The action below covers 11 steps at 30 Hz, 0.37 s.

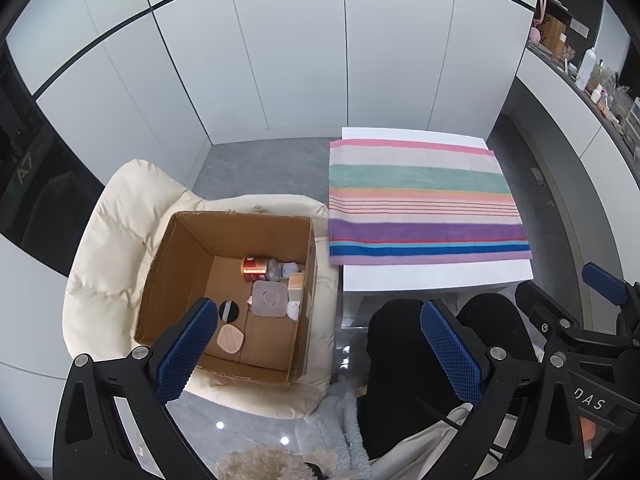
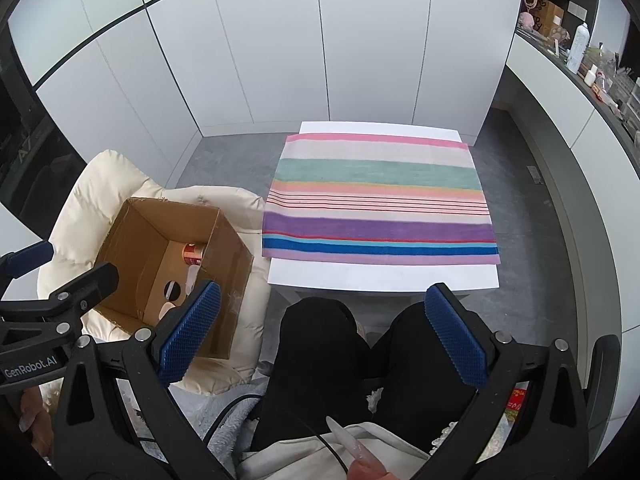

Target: Organize objects

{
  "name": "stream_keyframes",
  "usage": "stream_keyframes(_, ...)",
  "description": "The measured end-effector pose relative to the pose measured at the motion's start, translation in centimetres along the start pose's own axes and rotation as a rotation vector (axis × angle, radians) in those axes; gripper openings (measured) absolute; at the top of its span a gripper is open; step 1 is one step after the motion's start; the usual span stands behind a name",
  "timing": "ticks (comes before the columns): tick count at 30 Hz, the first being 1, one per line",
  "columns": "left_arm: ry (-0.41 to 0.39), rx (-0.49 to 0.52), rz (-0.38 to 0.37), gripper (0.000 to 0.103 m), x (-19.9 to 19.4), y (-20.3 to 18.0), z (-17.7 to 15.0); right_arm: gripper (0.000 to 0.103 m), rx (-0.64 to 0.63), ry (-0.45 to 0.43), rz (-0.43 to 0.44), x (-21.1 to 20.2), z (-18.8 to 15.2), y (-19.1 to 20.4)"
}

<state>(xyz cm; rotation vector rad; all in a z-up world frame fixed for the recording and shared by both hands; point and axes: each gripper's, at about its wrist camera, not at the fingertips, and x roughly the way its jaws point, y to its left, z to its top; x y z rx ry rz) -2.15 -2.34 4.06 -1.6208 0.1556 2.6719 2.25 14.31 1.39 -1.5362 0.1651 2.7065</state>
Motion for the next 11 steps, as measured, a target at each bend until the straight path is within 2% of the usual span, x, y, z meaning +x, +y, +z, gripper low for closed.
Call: stream_keyframes(11, -0.004, 0.012, 0.001, 0.102, 0.08, -0.15, -0.05, 0.103, 0.007, 0.002, -0.003, 0.11, 0.05, 0.08)
